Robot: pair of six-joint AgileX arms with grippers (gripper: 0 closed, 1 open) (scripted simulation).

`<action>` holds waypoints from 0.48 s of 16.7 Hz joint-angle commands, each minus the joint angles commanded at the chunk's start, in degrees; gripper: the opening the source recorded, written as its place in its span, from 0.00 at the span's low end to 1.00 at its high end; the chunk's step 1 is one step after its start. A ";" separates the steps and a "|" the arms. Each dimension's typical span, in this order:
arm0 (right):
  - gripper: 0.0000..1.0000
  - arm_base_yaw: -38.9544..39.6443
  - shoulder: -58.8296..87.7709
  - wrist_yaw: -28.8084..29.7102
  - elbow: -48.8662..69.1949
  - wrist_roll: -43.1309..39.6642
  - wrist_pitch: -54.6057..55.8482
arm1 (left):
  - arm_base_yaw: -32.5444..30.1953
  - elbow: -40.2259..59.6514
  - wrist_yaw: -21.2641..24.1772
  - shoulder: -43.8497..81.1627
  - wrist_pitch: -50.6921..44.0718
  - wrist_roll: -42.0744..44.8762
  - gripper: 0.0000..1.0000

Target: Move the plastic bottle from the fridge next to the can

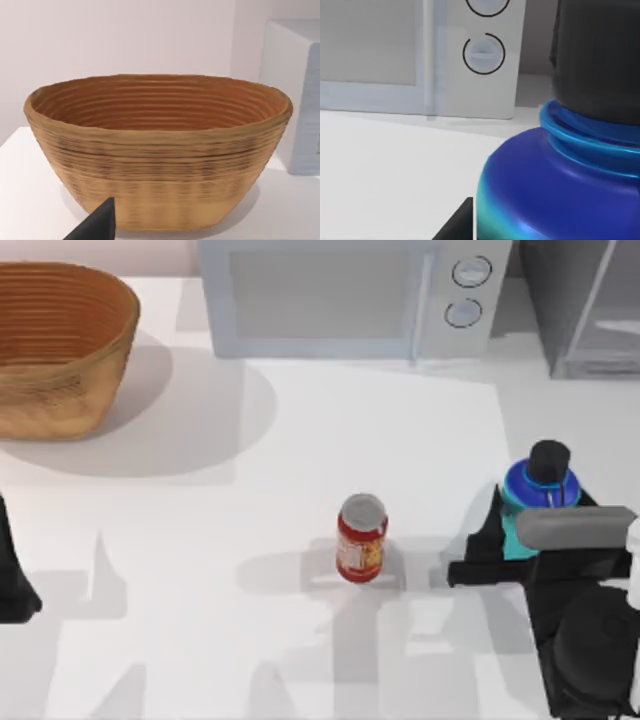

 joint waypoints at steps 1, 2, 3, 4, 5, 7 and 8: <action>0.60 0.00 0.00 0.00 0.00 0.00 0.00 | 0.00 0.00 0.00 0.00 0.00 0.00 1.00; 0.68 0.00 0.00 0.00 0.00 0.00 0.00 | 0.00 0.00 0.00 0.00 0.00 0.00 1.00; 0.75 0.00 0.00 0.00 0.00 0.00 0.00 | 0.00 0.00 0.00 0.00 0.00 0.00 1.00; 0.83 0.00 0.00 0.00 0.00 0.00 0.00 | 0.00 0.00 0.00 0.00 0.00 0.00 1.00; 0.90 0.00 0.00 0.00 0.00 0.00 0.00 | 0.00 0.00 0.00 0.00 0.00 0.00 1.00; 1.00 0.00 0.00 0.00 0.00 0.00 0.00 | 0.00 0.00 0.00 0.00 0.00 0.00 1.00; 1.00 0.00 0.00 0.00 0.00 0.00 0.00 | 0.00 0.00 0.00 0.00 0.00 0.00 1.00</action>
